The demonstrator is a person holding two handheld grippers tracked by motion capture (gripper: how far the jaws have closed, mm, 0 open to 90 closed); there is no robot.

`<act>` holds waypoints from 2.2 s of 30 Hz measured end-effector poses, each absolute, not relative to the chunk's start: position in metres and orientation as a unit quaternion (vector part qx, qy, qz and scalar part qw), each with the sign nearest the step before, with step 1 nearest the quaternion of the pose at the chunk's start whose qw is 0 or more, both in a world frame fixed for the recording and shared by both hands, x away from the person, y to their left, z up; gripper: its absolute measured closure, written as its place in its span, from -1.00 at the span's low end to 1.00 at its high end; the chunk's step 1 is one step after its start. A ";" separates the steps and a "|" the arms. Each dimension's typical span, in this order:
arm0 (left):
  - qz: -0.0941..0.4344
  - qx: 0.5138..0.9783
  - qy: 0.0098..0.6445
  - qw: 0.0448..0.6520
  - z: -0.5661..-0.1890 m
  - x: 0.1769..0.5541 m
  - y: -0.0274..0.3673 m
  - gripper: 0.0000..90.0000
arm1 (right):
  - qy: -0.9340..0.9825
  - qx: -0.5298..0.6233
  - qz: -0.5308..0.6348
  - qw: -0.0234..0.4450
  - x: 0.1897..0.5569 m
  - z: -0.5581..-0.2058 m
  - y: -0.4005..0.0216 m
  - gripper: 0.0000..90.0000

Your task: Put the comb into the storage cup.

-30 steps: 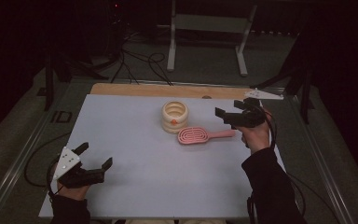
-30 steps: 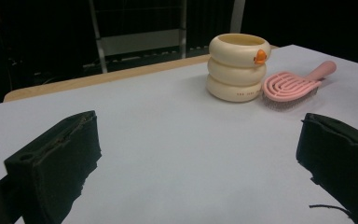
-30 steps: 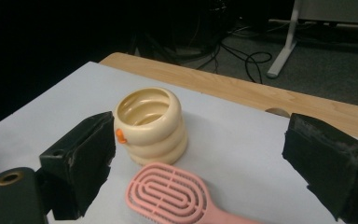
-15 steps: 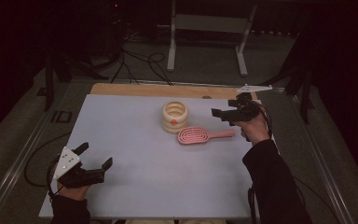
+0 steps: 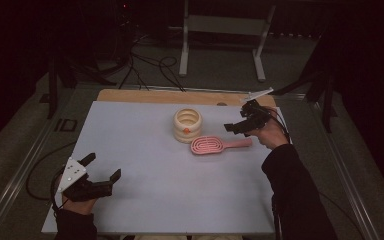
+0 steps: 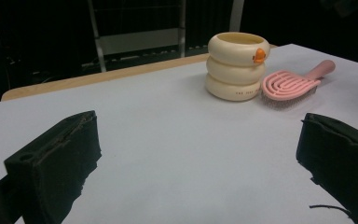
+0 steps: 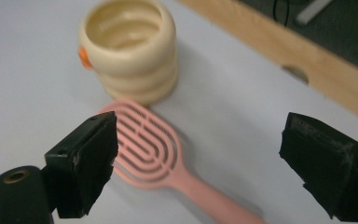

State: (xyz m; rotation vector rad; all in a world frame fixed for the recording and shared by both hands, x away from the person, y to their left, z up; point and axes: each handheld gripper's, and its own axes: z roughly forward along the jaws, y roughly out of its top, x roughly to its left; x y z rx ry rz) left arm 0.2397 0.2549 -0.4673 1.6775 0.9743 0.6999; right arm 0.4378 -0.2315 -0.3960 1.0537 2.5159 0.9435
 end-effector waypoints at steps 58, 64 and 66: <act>0.290 0.699 0.405 0.513 -0.468 0.239 0.255 -0.99 | 0.961 0.226 0.142 0.075 0.460 -0.479 -0.208 -0.62; 0.289 0.701 0.404 0.511 -0.469 0.239 0.254 -0.99 | 0.962 0.220 0.140 0.076 0.457 -0.478 -0.207 -0.44; 0.290 0.700 0.405 0.512 -0.469 0.239 0.255 -0.99 | 0.965 0.210 0.139 0.077 0.456 -0.477 -0.207 -0.38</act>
